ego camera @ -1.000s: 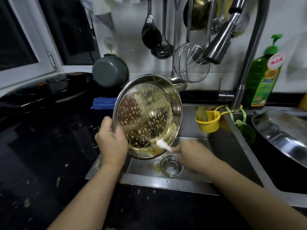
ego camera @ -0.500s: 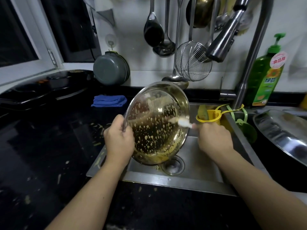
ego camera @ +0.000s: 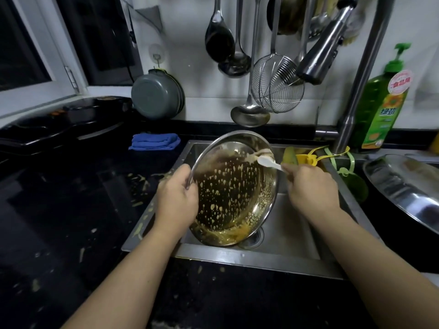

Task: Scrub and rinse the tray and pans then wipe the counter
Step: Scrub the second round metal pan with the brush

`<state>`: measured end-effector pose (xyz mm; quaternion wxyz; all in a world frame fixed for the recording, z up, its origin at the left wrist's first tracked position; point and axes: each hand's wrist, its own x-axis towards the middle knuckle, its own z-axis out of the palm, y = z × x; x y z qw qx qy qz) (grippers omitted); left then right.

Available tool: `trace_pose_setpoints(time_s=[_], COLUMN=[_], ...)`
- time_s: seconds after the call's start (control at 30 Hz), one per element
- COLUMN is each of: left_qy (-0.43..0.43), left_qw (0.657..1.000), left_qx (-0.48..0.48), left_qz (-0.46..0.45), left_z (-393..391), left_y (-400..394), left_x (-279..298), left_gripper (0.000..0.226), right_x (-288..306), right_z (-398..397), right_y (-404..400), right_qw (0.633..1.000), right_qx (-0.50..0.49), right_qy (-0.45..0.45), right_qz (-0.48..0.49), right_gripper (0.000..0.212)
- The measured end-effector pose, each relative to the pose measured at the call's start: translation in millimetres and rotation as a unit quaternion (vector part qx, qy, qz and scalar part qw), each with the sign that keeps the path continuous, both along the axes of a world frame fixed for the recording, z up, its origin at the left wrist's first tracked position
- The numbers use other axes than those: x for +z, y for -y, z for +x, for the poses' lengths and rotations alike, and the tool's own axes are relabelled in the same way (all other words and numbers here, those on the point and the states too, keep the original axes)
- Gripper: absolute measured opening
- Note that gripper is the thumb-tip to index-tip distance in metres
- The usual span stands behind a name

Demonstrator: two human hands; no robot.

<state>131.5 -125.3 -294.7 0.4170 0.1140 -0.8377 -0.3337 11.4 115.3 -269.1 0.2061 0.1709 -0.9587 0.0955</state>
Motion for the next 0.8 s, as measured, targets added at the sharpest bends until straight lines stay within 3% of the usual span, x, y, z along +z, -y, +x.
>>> trace_pose_setpoints(time_s=[0.07, 0.13, 0.2, 0.27, 0.33, 0.4, 0.5, 0.57, 0.63, 0.73, 0.8], left_qy=[-0.003, -0.01, -0.016, -0.021, -0.02, -0.013, -0.001, -0.005, -0.012, -0.026, -0.029], left_qw=[1.0, 1.0, 0.999, 0.998, 0.998, 0.999, 0.999, 0.999, 0.999, 0.999, 0.998], left_qx=[-0.003, -0.008, 0.0, 0.008, 0.008, 0.012, 0.013, 0.012, 0.013, 0.015, 0.024], left_qz=[-0.008, 0.01, 0.046, 0.063, 0.061, 0.051, 0.043, 0.04, 0.036, 0.041, 0.05], left_z=[1, 1, 1, 2, 2, 1, 0, 0, 0, 2, 2], left_y=[-1, -1, -1, -1, -1, -2, -3, -3, -4, -6, -5], left_x=[0, 1, 2, 3, 4, 4, 3, 3, 3, 4, 5], left_gripper=[0.032, 0.029, 0.026, 0.026, 0.028, 0.03, 0.029, 0.029, 0.029, 0.03, 0.029], right_x=[0, -4, -9, -20, -30, -35, -29, -23, -22, -22, -20], right_z=[-3, -13, -22, -25, -28, -35, -41, -35, -25, -7, -6], right_y=[0, -4, -8, -7, -5, -6, -7, -4, -2, 3, 5], right_qw=[1.0, 0.998, 0.984, 0.948, 0.914, 0.919, 0.963, 0.974, 0.963, 0.883, 0.876], right_qx=[-0.002, -0.033, -0.073, -0.068, -0.048, -0.044, -0.079, -0.082, -0.069, -0.029, -0.019], right_qy=[-0.012, 0.036, 0.156, 0.309, 0.4, 0.382, 0.227, 0.183, 0.251, 0.465, 0.48], right_qz=[-0.025, -0.049, -0.051, -0.029, -0.041, -0.087, -0.12, -0.101, -0.074, -0.053, -0.036], right_gripper=[0.023, 0.016, 0.019, 0.018, 0.015, 0.017, 0.027, 0.031, 0.029, 0.028, 0.026])
